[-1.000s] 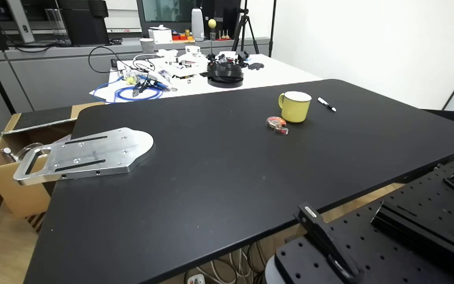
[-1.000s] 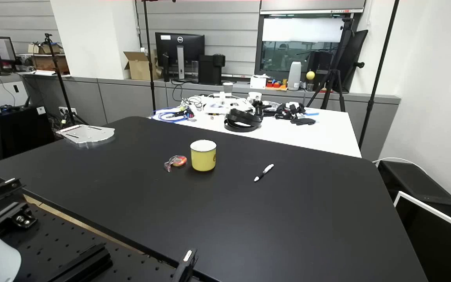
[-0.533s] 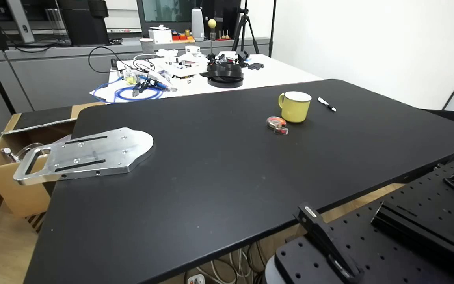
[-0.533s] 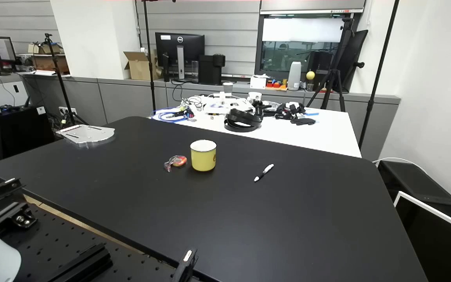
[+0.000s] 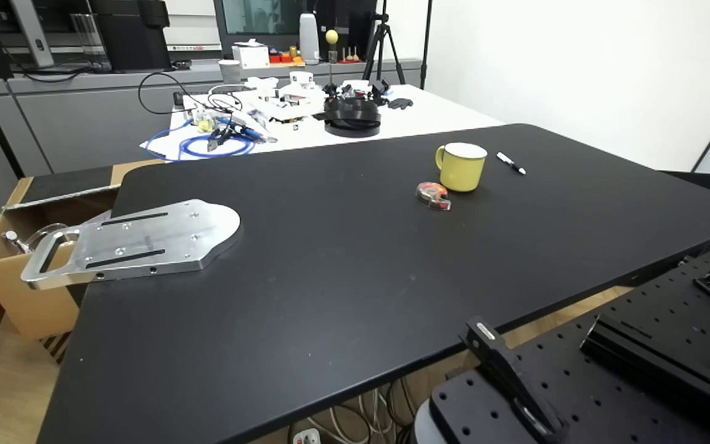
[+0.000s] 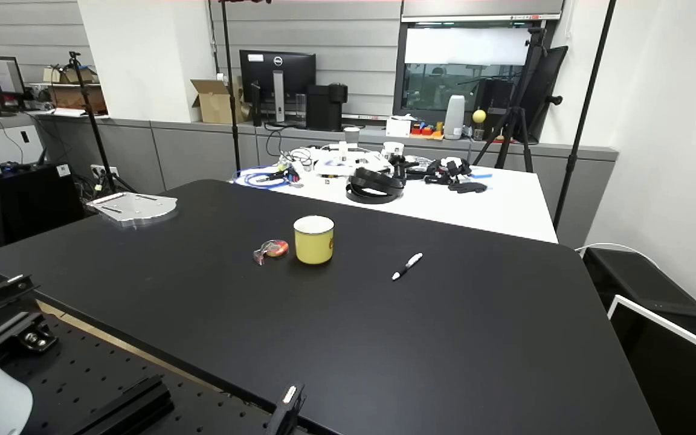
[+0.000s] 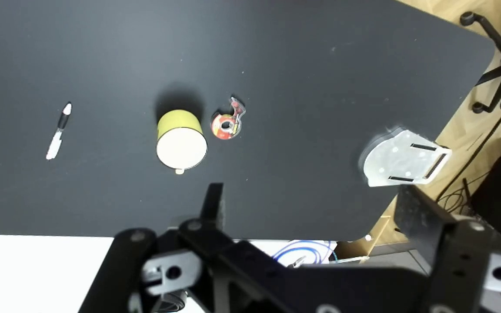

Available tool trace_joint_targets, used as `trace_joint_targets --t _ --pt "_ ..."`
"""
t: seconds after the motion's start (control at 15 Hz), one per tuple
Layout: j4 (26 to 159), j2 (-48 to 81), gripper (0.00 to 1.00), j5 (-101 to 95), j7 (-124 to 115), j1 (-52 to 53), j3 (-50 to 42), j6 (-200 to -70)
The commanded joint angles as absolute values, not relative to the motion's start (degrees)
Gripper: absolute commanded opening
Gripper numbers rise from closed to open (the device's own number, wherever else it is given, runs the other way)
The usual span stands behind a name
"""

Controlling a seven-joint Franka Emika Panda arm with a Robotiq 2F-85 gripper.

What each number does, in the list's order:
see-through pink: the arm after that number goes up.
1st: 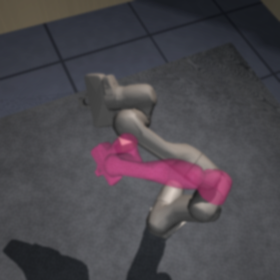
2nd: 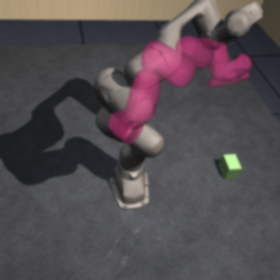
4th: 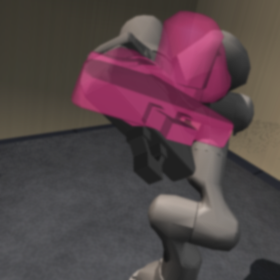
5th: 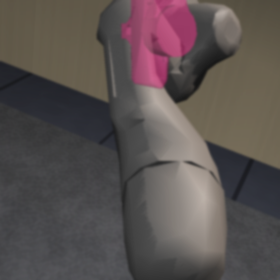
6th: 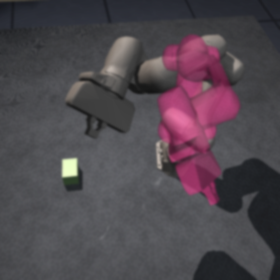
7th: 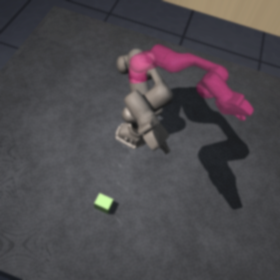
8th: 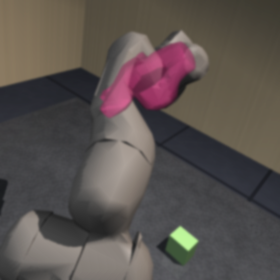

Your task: Put the pen in the cup

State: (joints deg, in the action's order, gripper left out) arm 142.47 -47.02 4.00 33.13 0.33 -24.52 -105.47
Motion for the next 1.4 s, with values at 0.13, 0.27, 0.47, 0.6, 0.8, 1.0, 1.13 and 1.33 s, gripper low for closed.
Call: trace_joint_targets --t 0.13,0.27,0.47,0.6,0.8,1.0,1.13,1.33 --pt "138.9 -37.6 1.00 7.5 37.4 2.0 -24.9 -116.1" --pt "137.1 -33.6 1.00 8.9 38.9 2.5 -25.3 -119.0" --pt "133.7 -27.2 1.00 11.4 40.9 2.3 -25.4 -122.5" --pt "130.7 -22.3 1.00 13.4 41.3 1.6 -25.2 -124.9" --pt "125.3 -14.4 1.00 16.6 40.3 0.4 -25.0 -128.3" --pt "118.9 -6.2 1.00 18.9 39.3 -1.9 -24.0 -130.2" --pt "114.7 -1.2 1.00 20.9 37.6 -3.9 -22.9 -132.9" --pt "108.3 6.0 1.00 21.7 33.0 -7.5 -20.3 -135.9"
